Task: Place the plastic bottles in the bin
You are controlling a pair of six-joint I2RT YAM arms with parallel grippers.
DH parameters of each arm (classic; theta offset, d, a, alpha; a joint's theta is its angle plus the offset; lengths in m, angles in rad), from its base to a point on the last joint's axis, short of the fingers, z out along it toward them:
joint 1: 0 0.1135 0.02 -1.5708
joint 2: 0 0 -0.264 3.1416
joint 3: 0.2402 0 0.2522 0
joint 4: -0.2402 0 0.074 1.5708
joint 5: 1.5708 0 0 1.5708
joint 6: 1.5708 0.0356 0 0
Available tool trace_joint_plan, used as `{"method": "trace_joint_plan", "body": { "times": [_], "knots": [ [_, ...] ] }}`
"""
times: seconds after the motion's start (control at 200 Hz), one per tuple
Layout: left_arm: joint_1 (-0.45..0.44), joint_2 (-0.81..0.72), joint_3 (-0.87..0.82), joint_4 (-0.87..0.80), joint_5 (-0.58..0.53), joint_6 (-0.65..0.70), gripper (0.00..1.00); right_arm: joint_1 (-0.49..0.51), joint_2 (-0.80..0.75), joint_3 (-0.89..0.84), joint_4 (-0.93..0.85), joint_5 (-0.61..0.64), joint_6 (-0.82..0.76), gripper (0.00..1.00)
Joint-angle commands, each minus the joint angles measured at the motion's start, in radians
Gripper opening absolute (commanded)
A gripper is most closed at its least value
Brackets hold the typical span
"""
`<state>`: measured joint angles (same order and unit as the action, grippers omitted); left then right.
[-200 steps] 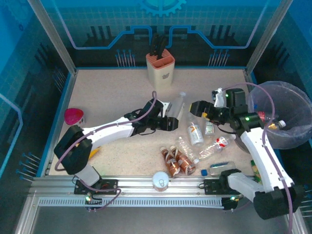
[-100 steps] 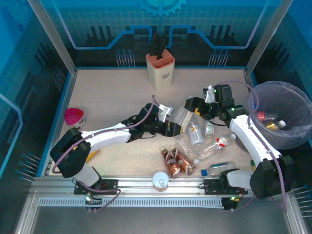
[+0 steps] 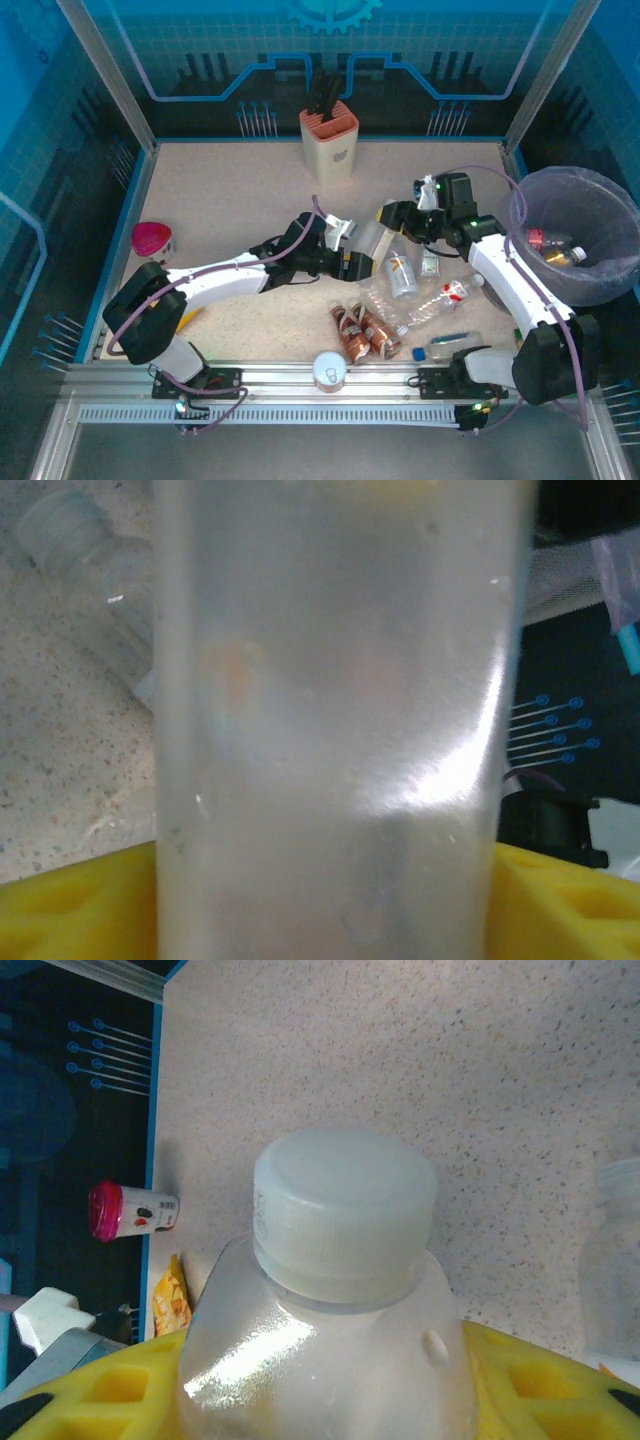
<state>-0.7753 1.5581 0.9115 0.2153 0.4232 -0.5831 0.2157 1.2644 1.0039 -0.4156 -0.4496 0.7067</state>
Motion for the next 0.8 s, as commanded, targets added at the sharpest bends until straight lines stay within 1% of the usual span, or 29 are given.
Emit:
{"method": "trace_joint_plan", "body": {
  "times": [0.0, 0.04, 0.155, 0.24, 0.32, 0.375, 0.435, 0.525, 0.635, 0.74, 0.76, 0.795],
  "knots": [
    [-0.007, -0.042, 0.002, 0.037, -0.01, 0.027, 0.94, 0.0, -0.017, 0.07, -0.024, 0.031, -0.055, 0.33],
    [-0.008, -0.057, -0.001, 0.029, -0.017, 0.031, 0.99, -0.012, -0.024, 0.101, -0.052, 0.044, -0.079, 0.32],
    [-0.008, -0.108, -0.018, -0.012, -0.049, 0.044, 0.99, -0.065, -0.057, 0.216, -0.153, 0.106, -0.157, 0.29],
    [-0.006, -0.15, -0.04, -0.044, -0.072, 0.057, 0.99, -0.122, -0.097, 0.319, -0.247, 0.194, -0.223, 0.29],
    [-0.007, -0.176, -0.053, -0.084, -0.087, 0.072, 0.99, -0.183, -0.143, 0.413, -0.322, 0.312, -0.284, 0.28],
    [-0.006, -0.187, -0.062, -0.098, -0.095, 0.077, 0.99, -0.242, -0.174, 0.473, -0.353, 0.38, -0.322, 0.27],
    [-0.004, -0.194, -0.07, -0.108, -0.101, 0.08, 0.99, -0.319, -0.205, 0.534, -0.376, 0.425, -0.353, 0.25],
    [-0.005, -0.194, -0.075, -0.112, -0.101, 0.076, 0.99, -0.446, -0.223, 0.641, -0.418, 0.449, -0.394, 0.25],
    [-0.004, -0.189, -0.07, -0.115, -0.112, 0.058, 0.99, -0.583, -0.186, 0.795, -0.522, 0.481, -0.441, 0.24],
    [-0.004, -0.186, -0.059, -0.154, -0.146, 0.023, 0.99, -0.692, -0.178, 0.833, -0.539, 0.508, -0.47, 0.23],
    [-0.005, -0.187, -0.054, -0.17, -0.153, 0.013, 0.99, -0.735, -0.177, 0.833, -0.538, 0.506, -0.47, 0.22],
    [-0.004, -0.188, -0.041, -0.203, -0.167, -0.002, 0.99, -0.776, -0.175, 0.829, -0.539, 0.503, -0.47, 0.21]
  ]
}}
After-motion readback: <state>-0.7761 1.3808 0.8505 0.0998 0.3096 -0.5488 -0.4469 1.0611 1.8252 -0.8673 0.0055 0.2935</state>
